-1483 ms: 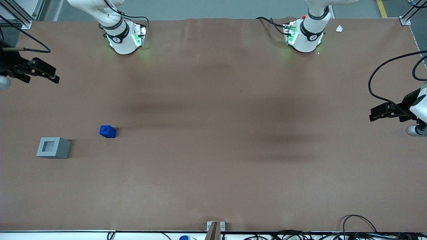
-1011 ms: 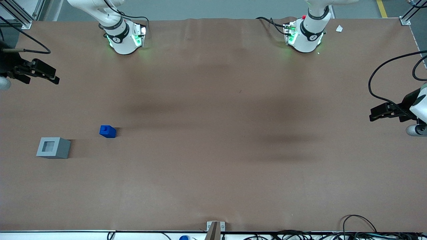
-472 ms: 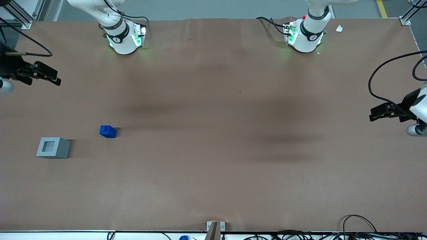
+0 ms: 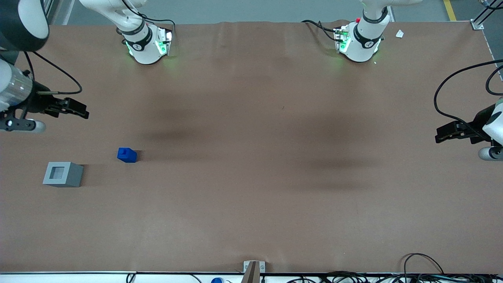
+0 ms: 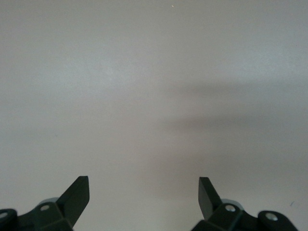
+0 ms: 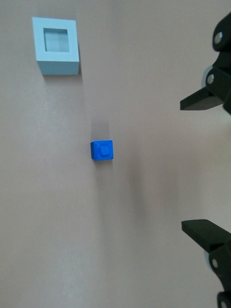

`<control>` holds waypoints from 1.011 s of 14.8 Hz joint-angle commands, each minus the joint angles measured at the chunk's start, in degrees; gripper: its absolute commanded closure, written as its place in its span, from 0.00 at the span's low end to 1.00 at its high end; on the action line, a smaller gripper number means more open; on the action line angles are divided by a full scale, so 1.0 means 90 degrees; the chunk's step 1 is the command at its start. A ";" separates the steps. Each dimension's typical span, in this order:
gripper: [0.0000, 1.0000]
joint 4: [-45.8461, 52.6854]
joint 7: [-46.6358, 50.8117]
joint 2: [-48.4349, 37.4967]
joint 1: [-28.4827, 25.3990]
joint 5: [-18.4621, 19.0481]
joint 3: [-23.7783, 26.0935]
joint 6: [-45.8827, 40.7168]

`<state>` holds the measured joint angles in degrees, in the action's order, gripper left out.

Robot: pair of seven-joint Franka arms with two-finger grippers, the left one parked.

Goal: Insert blue part into gray base with right arm
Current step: 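Move the open right gripper down over the blue block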

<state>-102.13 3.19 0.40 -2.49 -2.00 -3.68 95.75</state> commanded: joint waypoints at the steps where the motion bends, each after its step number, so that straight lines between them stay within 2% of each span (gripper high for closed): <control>1: 0.00 -0.0340 -0.0032 0.0101 0.0101 0.0056 0.0048 0.0345; 5: 0.00 -0.1189 -0.0052 0.0140 0.0150 0.0056 0.0058 0.1272; 8: 0.00 -0.2029 -0.0091 0.0510 0.0091 0.0056 0.0058 0.2784; 12: 0.00 -0.2109 -0.0471 0.1369 0.0081 0.0056 0.0067 0.3870; 15: 0.02 -0.2109 -0.0530 0.1722 0.0072 0.0056 0.0067 0.4194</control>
<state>-121.20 -0.72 15.13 -2.04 -1.97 -3.35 132.36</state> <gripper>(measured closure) 0.000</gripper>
